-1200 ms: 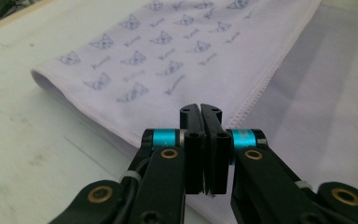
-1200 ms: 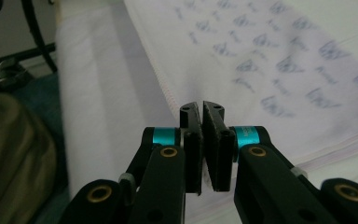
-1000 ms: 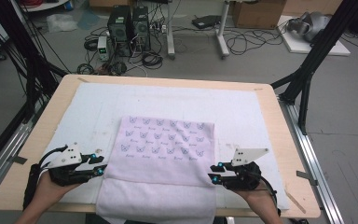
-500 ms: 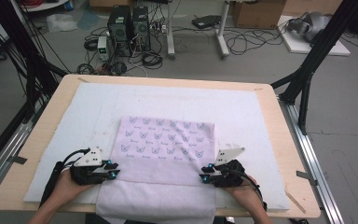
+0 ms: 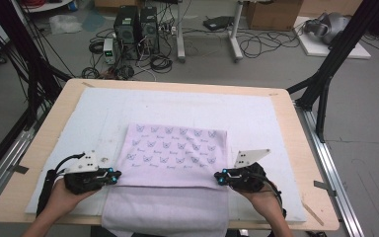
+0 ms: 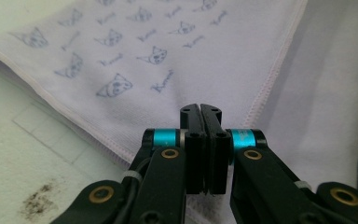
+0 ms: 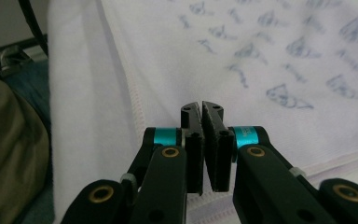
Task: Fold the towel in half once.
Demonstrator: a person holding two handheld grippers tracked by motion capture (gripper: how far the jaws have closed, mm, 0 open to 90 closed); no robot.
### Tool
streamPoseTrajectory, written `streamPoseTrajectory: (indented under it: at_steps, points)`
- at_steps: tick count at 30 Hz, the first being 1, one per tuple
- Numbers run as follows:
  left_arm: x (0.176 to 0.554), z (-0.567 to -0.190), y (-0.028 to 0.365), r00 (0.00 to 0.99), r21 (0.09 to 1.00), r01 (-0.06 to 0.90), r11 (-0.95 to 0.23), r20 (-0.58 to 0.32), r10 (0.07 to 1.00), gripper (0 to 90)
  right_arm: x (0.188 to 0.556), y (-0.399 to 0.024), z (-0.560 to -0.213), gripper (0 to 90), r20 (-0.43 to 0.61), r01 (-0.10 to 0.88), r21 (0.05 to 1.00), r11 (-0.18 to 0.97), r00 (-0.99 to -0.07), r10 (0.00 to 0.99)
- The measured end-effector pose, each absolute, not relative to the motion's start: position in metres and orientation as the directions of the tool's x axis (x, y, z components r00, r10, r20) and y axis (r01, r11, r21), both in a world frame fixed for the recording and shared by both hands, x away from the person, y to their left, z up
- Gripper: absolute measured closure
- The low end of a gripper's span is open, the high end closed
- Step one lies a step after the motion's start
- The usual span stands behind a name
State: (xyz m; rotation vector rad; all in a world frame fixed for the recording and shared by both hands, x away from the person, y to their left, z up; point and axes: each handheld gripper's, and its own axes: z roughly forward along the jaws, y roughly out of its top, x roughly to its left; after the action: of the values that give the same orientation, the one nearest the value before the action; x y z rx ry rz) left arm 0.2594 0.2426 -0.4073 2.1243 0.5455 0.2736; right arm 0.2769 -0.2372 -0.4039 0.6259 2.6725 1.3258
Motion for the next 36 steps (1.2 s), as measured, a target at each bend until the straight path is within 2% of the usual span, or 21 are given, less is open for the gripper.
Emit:
streamPoseTrajectory:
  at_steps: [5,10,13,16,19,22,27,30,33,36]
  points:
    - [0.237,-0.395,0.248,0.885,0.828,0.259,-0.498,0.004,0.466,87.8,0.259,-0.241,-0.388,87.4,0.106,0.299,0.808,0.507,-0.921,0.374]
    - [0.212,-0.398,0.252,0.892,0.821,0.257,-0.51,0.002,0.453,86.8,0.233,-0.241,-0.393,86.8,0.147,0.312,0.802,0.51,-0.929,0.339]
    - [0.211,-0.4,0.253,0.885,0.827,0.267,-0.495,-0.006,0.466,69.6,0.229,-0.242,-0.403,75.2,0.162,0.333,0.784,0.524,-0.925,0.344]
    - [0.224,-0.401,0.253,0.869,0.829,0.287,-0.48,-0.014,0.495,61.7,0.239,-0.247,-0.406,68.8,0.162,0.353,0.792,0.499,-0.908,0.386]
    - [0.244,-0.403,0.25,0.857,0.826,0.296,-0.479,-0.008,0.516,59.3,0.257,-0.248,-0.403,63.1,0.134,0.357,0.787,0.503,-0.895,0.426]
    - [0.265,-0.404,0.245,0.844,0.828,0.305,-0.471,-0.005,0.536,58.5,0.281,-0.246,-0.402,59.4,0.124,0.365,0.779,0.509,-0.886,0.447]
    - [0.305,-0.404,0.235,0.823,0.815,0.326,-0.479,0.005,0.568,59.4,0.321,-0.243,-0.401,58.2,0.079,0.367,0.765,0.529,-0.869,0.488]
    - [0.331,-0.406,0.23,0.808,0.809,0.352,-0.47,-0.009,0.59,59.5,0.343,-0.244,-0.402,56.3,0.072,0.374,0.763,0.528,-0.86,0.505]
    - [0.353,-0.405,0.229,0.791,0.809,0.4,-0.431,-0.068,0.608,58.7,0.363,-0.246,-0.4,52.6,0.086,0.389,0.767,0.51,-0.85,0.519]
    - [0.37,-0.4,0.231,0.776,0.826,0.403,-0.395,-0.079,0.626,58.1,0.379,-0.249,-0.394,50.4,0.097,0.397,0.774,0.494,-0.844,0.527]
